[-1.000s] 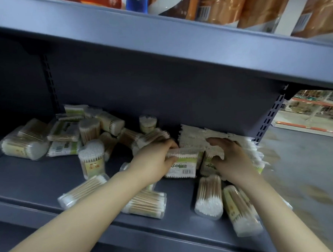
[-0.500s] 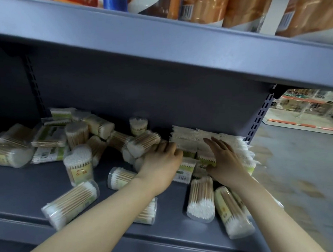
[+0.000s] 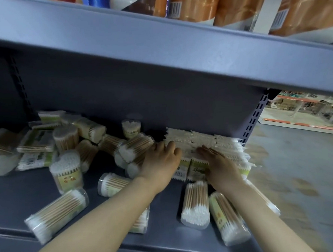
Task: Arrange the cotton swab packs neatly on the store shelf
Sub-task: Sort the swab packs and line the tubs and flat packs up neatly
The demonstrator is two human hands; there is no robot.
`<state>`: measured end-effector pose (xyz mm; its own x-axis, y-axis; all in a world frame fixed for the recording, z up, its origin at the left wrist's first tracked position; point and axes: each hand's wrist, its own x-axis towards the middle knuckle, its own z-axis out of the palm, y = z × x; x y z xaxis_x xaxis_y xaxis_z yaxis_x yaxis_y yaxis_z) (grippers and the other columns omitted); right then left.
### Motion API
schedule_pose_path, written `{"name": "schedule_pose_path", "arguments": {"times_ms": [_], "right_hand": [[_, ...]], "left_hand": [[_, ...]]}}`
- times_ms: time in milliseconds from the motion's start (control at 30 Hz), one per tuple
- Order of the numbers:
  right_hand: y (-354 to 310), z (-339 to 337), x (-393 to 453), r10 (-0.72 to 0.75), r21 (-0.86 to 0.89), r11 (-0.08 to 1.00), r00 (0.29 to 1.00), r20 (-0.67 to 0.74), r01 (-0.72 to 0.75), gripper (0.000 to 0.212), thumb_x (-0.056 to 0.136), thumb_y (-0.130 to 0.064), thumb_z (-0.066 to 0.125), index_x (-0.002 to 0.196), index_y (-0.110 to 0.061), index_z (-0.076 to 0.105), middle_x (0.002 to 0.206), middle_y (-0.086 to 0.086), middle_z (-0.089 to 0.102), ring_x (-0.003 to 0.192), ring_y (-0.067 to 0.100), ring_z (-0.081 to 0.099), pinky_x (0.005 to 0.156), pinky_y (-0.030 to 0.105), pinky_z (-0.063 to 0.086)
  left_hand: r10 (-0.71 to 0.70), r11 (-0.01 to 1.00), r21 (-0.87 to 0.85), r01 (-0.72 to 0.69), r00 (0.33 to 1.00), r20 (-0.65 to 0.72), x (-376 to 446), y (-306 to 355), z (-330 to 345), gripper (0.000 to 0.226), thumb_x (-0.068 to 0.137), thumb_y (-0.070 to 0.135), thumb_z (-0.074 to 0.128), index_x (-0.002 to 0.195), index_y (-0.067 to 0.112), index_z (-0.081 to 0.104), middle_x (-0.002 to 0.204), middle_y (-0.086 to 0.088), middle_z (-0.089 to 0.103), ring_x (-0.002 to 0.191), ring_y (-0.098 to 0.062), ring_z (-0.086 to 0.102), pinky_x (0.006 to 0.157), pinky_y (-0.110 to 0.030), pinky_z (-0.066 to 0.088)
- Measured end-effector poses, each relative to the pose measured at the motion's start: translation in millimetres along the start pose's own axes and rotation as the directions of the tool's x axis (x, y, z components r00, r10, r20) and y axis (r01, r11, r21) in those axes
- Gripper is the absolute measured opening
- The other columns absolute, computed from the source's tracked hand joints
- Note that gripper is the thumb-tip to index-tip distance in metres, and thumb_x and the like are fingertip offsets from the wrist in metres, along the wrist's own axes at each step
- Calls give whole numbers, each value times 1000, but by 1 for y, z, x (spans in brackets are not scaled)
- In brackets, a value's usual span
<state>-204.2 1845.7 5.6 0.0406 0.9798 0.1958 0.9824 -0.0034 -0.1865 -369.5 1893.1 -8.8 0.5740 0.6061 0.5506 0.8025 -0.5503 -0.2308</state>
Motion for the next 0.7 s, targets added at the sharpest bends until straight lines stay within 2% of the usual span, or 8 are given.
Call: {"name": "schedule_pose_path", "arguments": {"times_ms": [133,267,433,600,700], "right_hand": [[0,1,0,-1,4,1000,1000,-22,1,70,86,2,46,146,-26,23,154,-8,20,141,11,18,109,15,11],[-1,1,-2,-3,0,1000,999,-35,3,70,85,2,46,146,-26,24,154,-8,20,141,10,19,109,15,11],[-3,-2,-3,-1,2,1000,1000,-14,1,69,84,0,47,145,-24,25,153,-6,22,141,11,20,110,16,14],[-11,-9,-4,16,80,997,999,-40,-13,73,79,2,51,143,-22,30,152,-1,26,140,17,21,111,26,20],[-18,-14,-6,1,119,993,997,-79,9,69,80,1,52,142,-22,33,149,-1,31,138,19,23,110,28,22]], "left_hand": [[-19,999,-28,19,1000,-2,1,3,5,50,16,0,80,59,10,56,64,-7,53,52,-26,52,38,-22,34],[-26,999,-25,25,999,-37,-1,4,3,43,22,2,78,58,13,56,64,-5,53,53,-24,53,40,-21,27],[-22,993,-113,18,999,-40,-2,1,0,48,20,12,84,60,15,58,66,-3,55,56,-22,54,44,-22,33],[-82,981,-182,68,994,-71,-11,-13,-8,51,49,40,85,87,11,67,79,-5,61,68,-26,60,47,-27,44],[-119,981,-165,100,987,-110,-17,-28,-16,45,62,39,75,96,10,68,84,-7,63,74,-29,62,53,-34,50]]}}
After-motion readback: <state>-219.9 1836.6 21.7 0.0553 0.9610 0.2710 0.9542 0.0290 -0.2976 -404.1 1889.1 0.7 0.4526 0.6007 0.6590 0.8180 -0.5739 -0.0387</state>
